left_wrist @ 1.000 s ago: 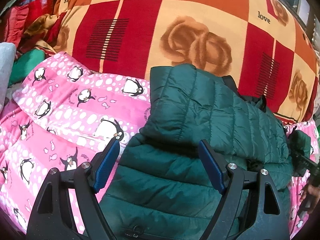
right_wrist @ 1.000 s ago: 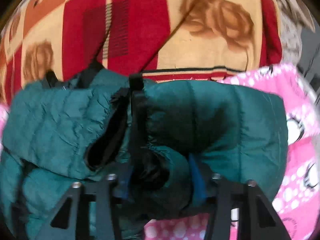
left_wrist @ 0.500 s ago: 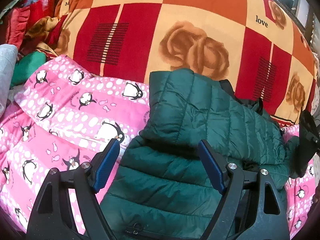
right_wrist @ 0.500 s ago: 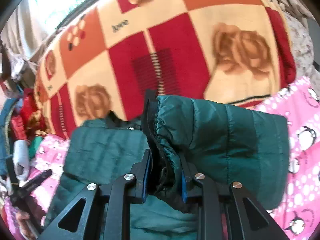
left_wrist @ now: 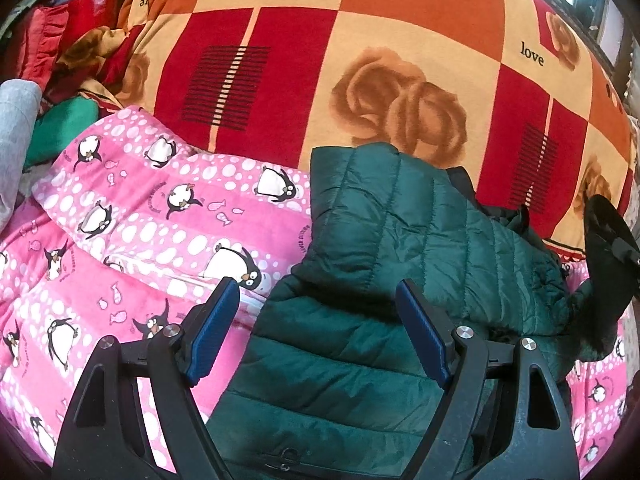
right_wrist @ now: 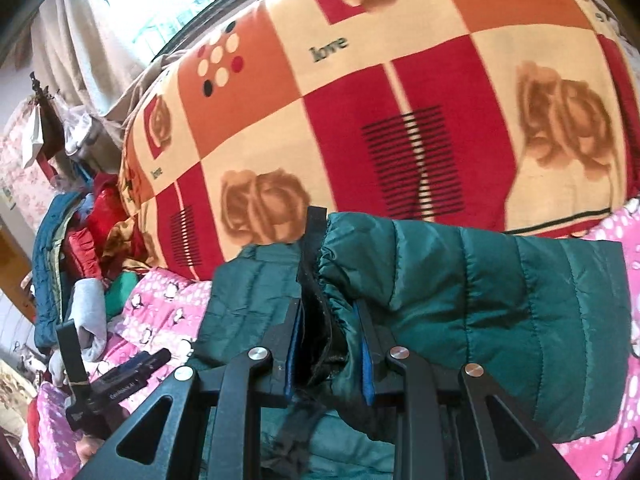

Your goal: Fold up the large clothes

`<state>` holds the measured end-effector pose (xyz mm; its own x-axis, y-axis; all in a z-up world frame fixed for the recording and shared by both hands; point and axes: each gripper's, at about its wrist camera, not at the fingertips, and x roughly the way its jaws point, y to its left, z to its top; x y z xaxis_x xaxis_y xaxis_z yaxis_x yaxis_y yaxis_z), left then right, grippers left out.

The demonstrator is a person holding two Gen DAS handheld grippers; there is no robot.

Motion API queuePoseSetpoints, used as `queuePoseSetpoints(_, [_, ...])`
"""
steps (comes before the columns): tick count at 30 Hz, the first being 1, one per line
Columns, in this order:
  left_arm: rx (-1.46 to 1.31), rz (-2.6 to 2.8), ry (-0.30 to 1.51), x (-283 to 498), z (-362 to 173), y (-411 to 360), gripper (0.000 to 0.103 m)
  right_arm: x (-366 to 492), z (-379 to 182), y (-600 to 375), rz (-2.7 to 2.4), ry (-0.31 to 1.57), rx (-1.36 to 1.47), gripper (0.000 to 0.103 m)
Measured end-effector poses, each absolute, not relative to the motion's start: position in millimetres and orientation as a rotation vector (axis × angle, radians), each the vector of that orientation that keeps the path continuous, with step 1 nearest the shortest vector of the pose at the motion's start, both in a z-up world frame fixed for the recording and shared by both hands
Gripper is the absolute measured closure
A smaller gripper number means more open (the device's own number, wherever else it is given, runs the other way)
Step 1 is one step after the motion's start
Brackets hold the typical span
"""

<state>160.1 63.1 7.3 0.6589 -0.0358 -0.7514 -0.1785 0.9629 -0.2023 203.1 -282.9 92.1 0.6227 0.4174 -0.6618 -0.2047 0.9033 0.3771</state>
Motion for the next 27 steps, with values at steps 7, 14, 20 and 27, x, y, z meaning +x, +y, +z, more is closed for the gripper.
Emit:
queuePoseSetpoints(7, [-0.288, 0.095, 0.858, 162, 1, 75, 0.022, 218, 83, -248, 0.418, 0.848, 0.293, 0.080])
queuePoseSetpoints(14, [-0.293, 0.091, 0.866, 165, -6, 79, 0.022, 230, 67, -220, 0.454, 0.879, 0.303, 0.080])
queuePoseSetpoints(20, [-0.291, 0.077, 0.866, 169, -12, 79, 0.022, 238, 52, -200, 0.469, 0.911, 0.291, 0.080])
queuePoseSetpoints(27, [-0.299, 0.070, 0.877, 173, -20, 81, 0.022, 252, 28, -180, 0.483, 0.943, 0.301, 0.080])
